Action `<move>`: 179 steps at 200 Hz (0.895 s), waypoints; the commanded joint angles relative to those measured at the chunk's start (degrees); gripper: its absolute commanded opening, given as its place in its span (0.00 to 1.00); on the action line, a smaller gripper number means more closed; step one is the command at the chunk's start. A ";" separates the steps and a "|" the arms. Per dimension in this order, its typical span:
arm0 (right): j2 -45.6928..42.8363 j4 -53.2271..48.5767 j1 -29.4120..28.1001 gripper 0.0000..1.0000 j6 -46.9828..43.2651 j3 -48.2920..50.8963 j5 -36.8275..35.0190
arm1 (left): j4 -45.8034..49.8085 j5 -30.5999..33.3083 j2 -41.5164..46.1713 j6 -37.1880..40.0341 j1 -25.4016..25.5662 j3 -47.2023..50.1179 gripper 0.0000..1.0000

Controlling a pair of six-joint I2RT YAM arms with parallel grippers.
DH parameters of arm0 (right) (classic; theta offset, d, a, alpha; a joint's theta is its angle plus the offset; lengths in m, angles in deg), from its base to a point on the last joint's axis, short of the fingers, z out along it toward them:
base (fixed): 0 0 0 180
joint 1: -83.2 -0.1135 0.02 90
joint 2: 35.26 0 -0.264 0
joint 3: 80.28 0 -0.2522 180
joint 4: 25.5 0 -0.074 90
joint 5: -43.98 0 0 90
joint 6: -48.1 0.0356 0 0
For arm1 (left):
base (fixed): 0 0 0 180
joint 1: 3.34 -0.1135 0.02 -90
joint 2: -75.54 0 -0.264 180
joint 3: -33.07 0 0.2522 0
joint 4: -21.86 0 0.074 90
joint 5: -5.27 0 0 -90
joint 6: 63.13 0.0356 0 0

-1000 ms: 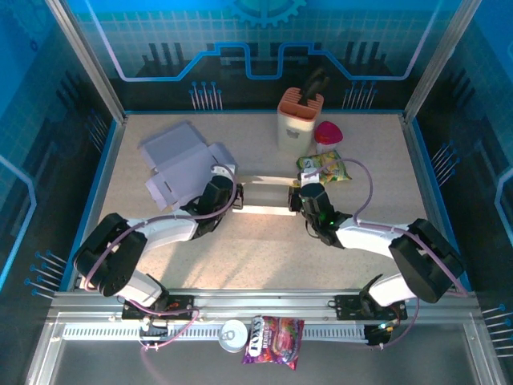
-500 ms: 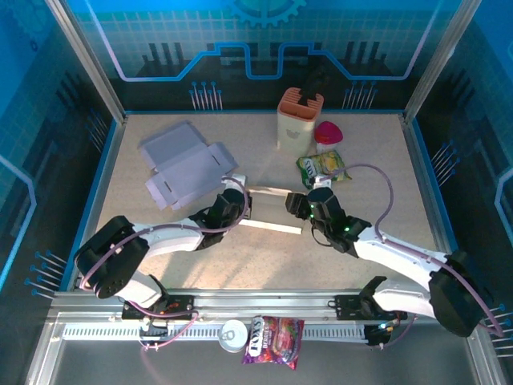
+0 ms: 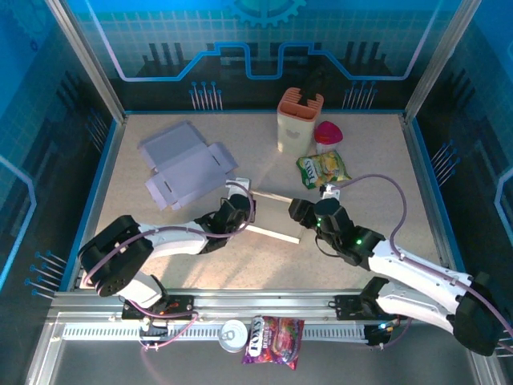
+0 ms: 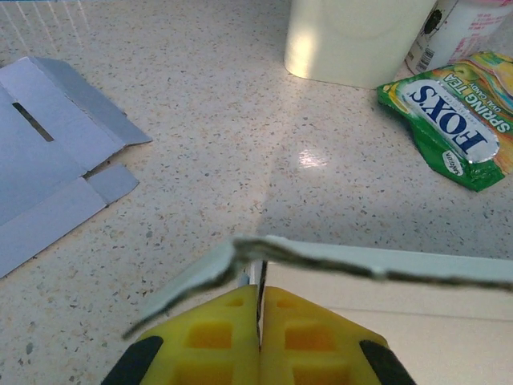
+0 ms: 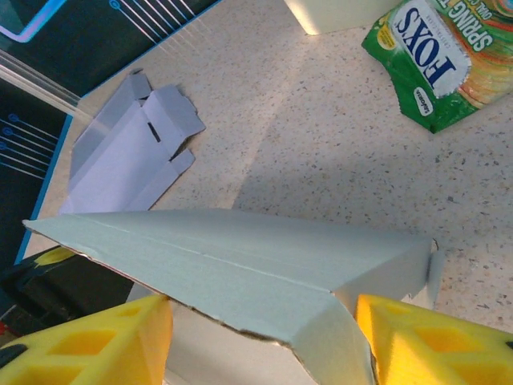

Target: Fold the paper box

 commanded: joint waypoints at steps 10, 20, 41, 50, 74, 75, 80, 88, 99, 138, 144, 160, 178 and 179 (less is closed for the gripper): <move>1.40 -1.41 -0.75 0.61 0.84 0.60 -0.88 | 1.65 1.10 -0.91 -1.37 1.09 1.73 0.00; 0.98 -1.34 -0.86 0.61 1.21 0.95 -0.26 | 1.48 1.19 -1.18 -1.72 1.40 2.01 0.00; -0.21 -3.65 -1.94 0.62 2.37 0.69 -0.03 | 1.27 2.26 -2.15 -2.55 2.16 2.47 0.00; -0.82 -4.63 -2.64 0.63 2.94 0.64 -0.22 | 1.11 2.76 -2.42 -3.11 2.51 2.82 0.00; -3.16 -7.38 -4.71 0.64 5.55 0.59 -0.87 | 1.05 4.54 -2.84 -4.66 3.33 3.30 0.00; -3.35 -7.45 -4.78 0.64 5.67 0.59 -0.90 | 1.02 4.61 -2.84 -4.69 3.38 3.33 0.00; -3.84 -7.81 -5.35 0.64 6.55 0.72 -1.03 | 1.21 4.94 -2.92 -5.03 3.53 3.36 0.00; -4.93 -8.95 -6.23 0.65 8.12 0.69 -1.46 | 1.59 5.64 -3.07 -5.67 3.66 3.36 0.00; -6.52 -10.25 -7.69 0.65 10.12 0.73 -2.11 | 1.55 6.27 -3.31 -6.44 3.94 3.54 0.00; -12.59 -14.79 -14.73 0.66 19.50 1.01 -8.37 | 1.35 7.76 -4.56 -8.71 4.88 3.93 0.00; -13.29 -15.12 -16.01 0.66 21.67 1.08 -9.59 | 1.26 8.00 -4.74 -8.97 5.06 4.02 0.00; -14.11 -14.63 -19.22 0.66 28.43 1.16 -12.66 | 1.15 8.74 -4.87 -9.81 5.54 4.28 0.00; -12.41 -13.64 -22.13 0.65 35.47 -0.40 -16.19 | 0.96 9.41 -4.79 -10.33 6.07 4.56 0.00; -12.24 -13.58 -22.19 0.65 35.80 -0.51 -16.38 | 0.98 9.37 -4.78 -10.34 6.16 4.58 0.00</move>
